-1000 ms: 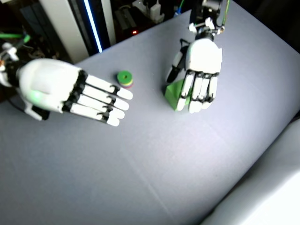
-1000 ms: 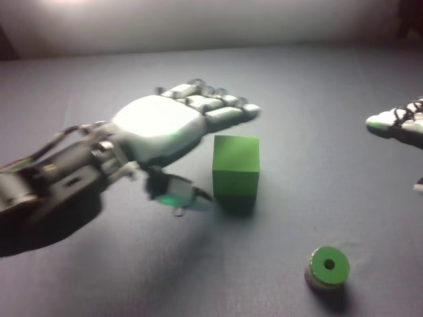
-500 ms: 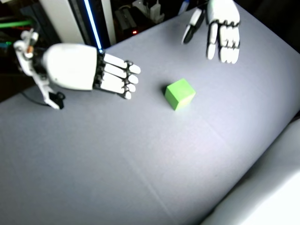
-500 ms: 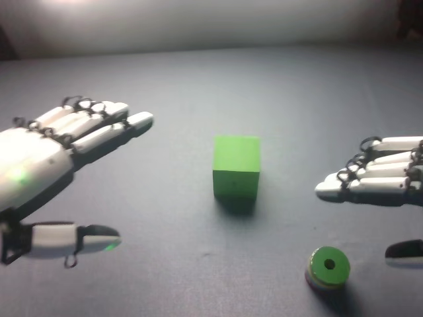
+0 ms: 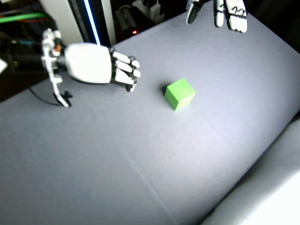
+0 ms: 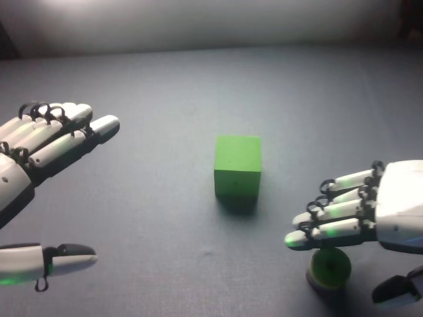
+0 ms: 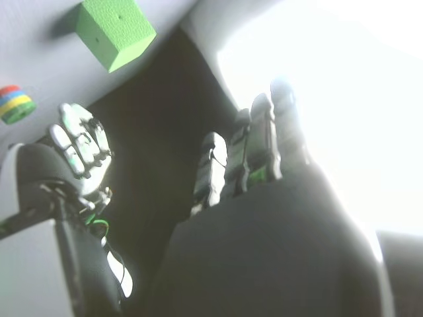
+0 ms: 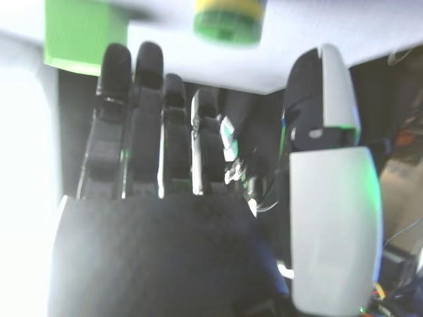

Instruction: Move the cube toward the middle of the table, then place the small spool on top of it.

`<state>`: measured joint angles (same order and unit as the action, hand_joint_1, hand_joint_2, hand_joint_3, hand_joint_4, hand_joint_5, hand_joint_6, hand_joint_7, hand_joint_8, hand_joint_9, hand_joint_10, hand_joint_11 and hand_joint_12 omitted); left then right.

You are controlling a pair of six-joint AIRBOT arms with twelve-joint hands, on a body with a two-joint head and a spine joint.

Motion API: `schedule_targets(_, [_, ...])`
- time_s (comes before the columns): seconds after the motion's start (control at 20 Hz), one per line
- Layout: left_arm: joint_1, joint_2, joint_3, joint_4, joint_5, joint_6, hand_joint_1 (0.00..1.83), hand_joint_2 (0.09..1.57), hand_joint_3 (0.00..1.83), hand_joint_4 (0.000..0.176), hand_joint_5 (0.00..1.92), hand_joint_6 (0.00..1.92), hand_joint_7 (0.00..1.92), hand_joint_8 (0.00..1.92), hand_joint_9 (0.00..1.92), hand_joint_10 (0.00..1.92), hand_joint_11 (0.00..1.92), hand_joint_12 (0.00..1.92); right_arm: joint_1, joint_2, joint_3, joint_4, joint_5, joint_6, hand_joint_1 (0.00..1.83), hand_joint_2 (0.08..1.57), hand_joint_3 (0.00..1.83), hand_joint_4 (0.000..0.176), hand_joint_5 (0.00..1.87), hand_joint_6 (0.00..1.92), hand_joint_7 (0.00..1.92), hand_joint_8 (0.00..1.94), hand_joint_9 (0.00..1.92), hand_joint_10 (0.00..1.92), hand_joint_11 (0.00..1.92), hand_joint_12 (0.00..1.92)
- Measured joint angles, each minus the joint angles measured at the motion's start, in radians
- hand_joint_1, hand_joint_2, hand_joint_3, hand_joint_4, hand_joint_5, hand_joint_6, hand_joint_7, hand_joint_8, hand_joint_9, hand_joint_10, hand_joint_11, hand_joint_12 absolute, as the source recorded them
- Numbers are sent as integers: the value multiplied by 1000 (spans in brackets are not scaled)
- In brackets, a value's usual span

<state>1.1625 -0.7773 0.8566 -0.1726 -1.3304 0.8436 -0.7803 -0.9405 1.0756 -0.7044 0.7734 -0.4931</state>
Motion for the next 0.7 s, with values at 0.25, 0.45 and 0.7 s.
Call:
schedule_targets(0.25, [58,1,-20,-66,-60,0,756,949,0,176,0,0,0,0,21,0,28,261,42,-58,14,-95,-74,8,908,999,1,48,331,1,374,0,565,0,304,935])
schedule_targets(0.45, [102,1,-33,-101,-107,0,846,935,0,175,7,1,0,0,13,0,0,285,48,-76,22,-115,-102,8,945,990,0,23,386,12,407,7,628,25,365,999])
schedule_targets(0.7, [110,1,-33,-107,-125,-1,842,959,6,139,5,1,14,0,2,1,0,312,48,-75,31,-112,-117,8,1009,988,0,35,488,15,476,13,745,50,481,1139])
